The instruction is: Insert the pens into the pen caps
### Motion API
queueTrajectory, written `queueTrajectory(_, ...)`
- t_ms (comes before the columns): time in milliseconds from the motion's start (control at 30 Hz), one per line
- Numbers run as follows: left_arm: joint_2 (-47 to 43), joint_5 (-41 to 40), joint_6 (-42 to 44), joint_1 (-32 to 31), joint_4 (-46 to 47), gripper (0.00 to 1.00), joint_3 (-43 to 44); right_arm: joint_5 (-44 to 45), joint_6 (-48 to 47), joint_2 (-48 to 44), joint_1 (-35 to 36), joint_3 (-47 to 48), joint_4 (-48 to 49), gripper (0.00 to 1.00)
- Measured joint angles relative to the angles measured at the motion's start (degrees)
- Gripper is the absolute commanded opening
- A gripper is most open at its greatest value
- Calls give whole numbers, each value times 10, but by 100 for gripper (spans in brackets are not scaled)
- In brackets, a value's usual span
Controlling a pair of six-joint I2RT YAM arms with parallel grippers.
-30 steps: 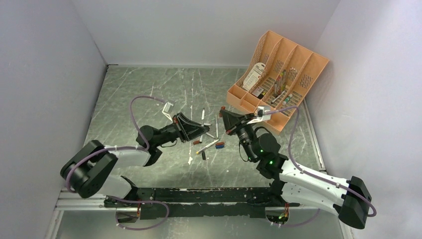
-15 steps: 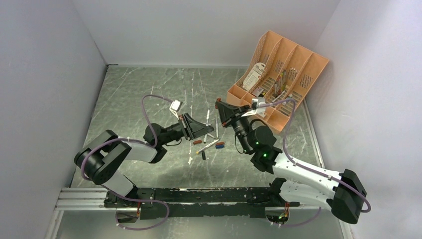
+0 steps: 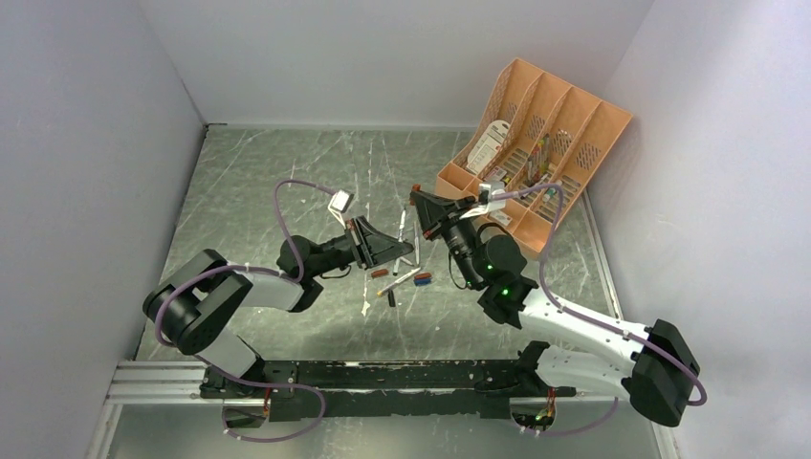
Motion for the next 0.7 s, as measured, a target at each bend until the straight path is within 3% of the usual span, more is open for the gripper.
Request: queueTrajectory(700,-3,22,41,-6,3,7,19,-34,16,10,-20,8,-1,0)
